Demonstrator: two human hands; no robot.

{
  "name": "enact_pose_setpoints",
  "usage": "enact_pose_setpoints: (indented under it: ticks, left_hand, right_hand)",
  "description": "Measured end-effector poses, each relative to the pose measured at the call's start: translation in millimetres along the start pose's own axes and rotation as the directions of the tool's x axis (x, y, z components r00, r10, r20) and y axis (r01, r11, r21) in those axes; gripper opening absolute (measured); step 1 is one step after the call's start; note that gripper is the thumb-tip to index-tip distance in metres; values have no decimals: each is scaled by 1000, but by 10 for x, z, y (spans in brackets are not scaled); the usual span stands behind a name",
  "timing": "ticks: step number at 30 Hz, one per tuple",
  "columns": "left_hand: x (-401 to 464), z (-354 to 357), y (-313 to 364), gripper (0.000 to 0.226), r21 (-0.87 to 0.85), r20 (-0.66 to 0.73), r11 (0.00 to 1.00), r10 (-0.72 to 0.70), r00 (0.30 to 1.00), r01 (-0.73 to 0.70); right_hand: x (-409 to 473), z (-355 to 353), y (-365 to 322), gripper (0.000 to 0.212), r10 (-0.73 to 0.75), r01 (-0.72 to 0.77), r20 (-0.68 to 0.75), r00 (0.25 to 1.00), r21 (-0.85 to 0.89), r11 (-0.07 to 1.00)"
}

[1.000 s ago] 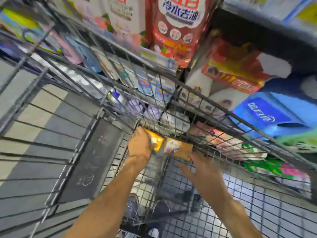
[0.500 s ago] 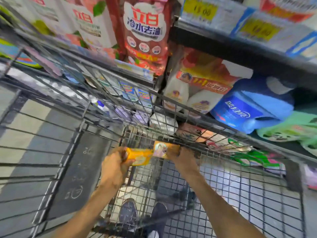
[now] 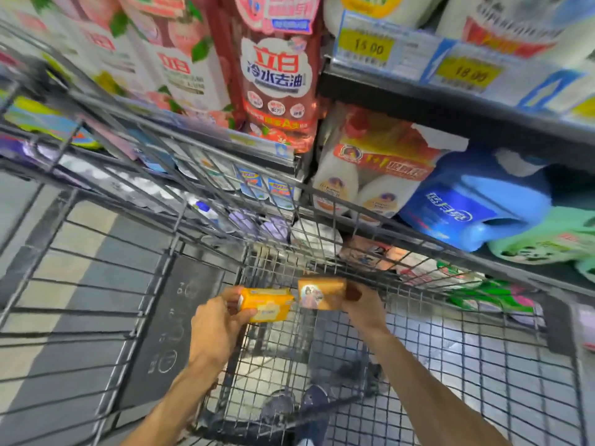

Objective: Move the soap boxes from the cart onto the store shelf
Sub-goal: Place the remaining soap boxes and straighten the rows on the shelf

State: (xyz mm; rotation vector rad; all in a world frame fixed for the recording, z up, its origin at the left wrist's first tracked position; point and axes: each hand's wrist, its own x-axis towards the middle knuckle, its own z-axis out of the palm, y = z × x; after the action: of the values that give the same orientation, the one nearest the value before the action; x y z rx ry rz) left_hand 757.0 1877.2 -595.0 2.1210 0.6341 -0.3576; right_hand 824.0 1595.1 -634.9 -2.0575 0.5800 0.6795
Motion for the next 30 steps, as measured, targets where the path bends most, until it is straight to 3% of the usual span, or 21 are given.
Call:
enact_pose_setpoints:
  ticks: [5, 8, 13, 17, 22, 25, 28, 30]
  left_hand:
    - [-151, -174, 207, 39, -149, 82, 988, 40, 996, -27]
    - [-360, -315, 560, 40, -134, 131, 981, 160, 978, -142]
    - [-898, -606, 1449, 45, -186, 193, 947, 295, 936, -260]
    - [-1438, -738, 2315, 46, -189, 253, 887, 458, 852, -420]
    - [-2314, -763, 3496, 49, -242, 268, 751, 660, 701, -614]
    - [-2761, -638, 4035, 47, -283, 335, 700, 713, 616, -656]
    - [-3161, -354, 4548, 47, -285, 375, 627, 769, 518, -725]
    - [-3567, -99, 4908, 49, -311, 409, 548, 815, 411, -777]
  right_hand:
    - [-668, -402, -227, 31, -72, 63, 30, 997, 245, 968]
    - [-1220, -804, -308, 26, -155, 148, -5, 988, 332, 931]
    - [-2120, -1622, -403, 23, -124, 210, -215, 969, 448, 869]
    - [-2956, -2313, -455, 44, -109, 270, -338, 935, 475, 837]
    - [-4085, -3150, -417, 41, -51, 362, -504, 862, 542, 758]
    - [-4662, -3585, -200, 38, -11, 378, -587, 809, 506, 775]
    - [-5173, -3968, 127, 42, 31, 402, -685, 728, 462, 791]
    - [-5542, -4263, 388, 42, 81, 415, -753, 652, 444, 794]
